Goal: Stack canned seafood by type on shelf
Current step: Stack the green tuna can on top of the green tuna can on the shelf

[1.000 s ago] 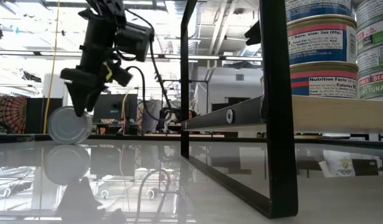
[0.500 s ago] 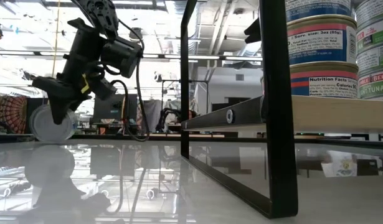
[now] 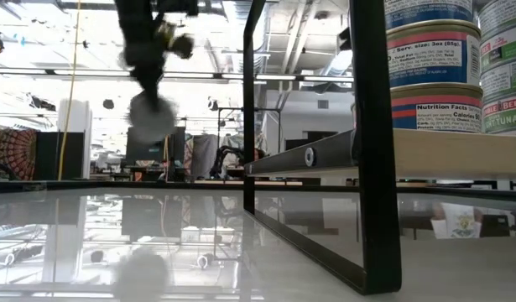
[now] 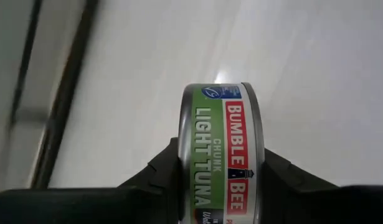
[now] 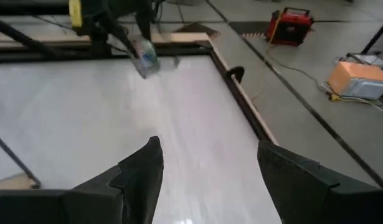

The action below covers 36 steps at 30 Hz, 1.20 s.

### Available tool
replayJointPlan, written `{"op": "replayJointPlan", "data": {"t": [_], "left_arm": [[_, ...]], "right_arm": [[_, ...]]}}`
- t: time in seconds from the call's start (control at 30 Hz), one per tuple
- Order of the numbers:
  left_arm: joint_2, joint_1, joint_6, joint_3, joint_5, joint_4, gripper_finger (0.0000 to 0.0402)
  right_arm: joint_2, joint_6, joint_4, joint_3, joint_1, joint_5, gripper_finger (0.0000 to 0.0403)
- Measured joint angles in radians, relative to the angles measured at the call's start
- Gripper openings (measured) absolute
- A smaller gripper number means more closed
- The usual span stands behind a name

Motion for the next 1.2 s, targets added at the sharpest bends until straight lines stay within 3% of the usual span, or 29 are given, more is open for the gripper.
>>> {"op": "replayJointPlan", "data": {"t": [0.23,0.47,0.9,1.2], "left_arm": [[-0.073,0.0,-0.028,0.039,0.154,0.434,0.0127],[-0.044,-0.021,0.024,0.039,0.235,0.825,0.0129],[0.077,-0.13,0.251,0.037,0.272,1.266,0.0131],[0.123,-0.138,0.287,0.037,0.268,1.372,0.0132]], "right_arm": [[-0.005,0.035,0.02,0.0,0.012,-0.263,0.0285],[0.033,-0.008,0.165,0.001,0.06,-0.259,0.0285],[0.11,-0.053,0.197,0.0,0.149,-0.123,0.0287],[0.129,-0.062,0.243,0.001,0.15,-0.124,0.0287]]}}
